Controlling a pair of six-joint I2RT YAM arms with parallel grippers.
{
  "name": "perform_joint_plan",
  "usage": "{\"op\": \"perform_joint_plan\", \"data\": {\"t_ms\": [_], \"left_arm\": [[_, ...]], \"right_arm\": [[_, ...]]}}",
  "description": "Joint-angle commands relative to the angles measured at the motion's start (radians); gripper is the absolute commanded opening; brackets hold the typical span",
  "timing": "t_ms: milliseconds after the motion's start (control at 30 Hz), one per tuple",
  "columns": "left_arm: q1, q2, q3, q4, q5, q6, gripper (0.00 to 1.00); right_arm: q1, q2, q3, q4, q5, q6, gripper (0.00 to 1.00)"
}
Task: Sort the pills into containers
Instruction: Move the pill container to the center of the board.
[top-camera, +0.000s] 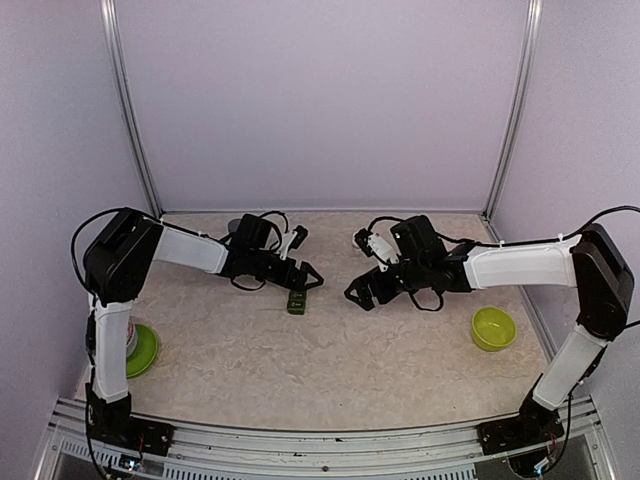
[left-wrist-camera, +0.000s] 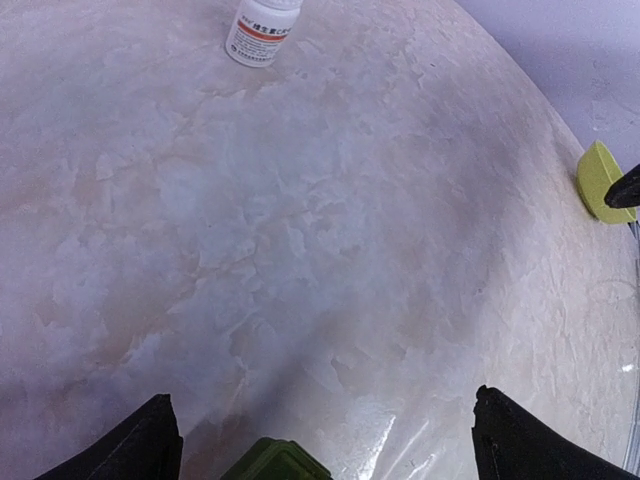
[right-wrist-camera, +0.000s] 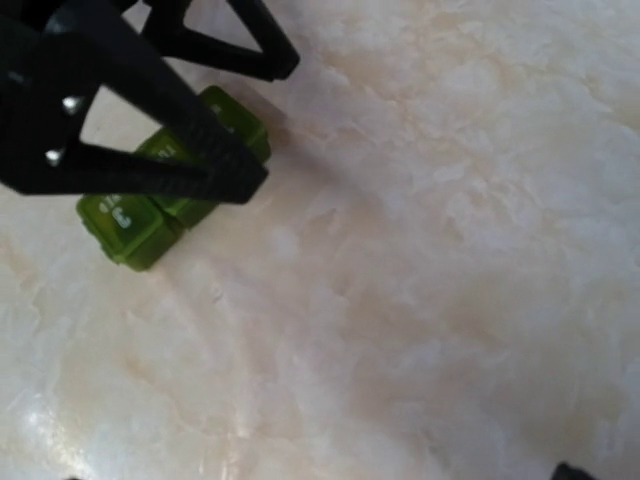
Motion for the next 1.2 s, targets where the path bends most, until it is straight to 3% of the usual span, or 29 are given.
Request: {"op": "perform_joint_plan", "data": {"t_ms": [0, 733, 1167], "left_arm": [[-0.005, -0.001, 0.003, -0.016, 0.084, 0.024, 0.99], [-0.017, -0.117, -0.218, 0.099, 0.083, -0.078, 0.96], [-0.077, -0.217, -0.37, 0.182, -0.002, -0.21, 0.97]], "right_arm": [[0.011, -0.028, -0.01, -0.031, 0.012, -0.007, 1.0], [0.024, -0.016, -0.028, -0.019, 0.012, -0.004, 1.0], [0.059, 0.051, -0.068, 0.112, -0.022, -0.064, 1.0]]}}
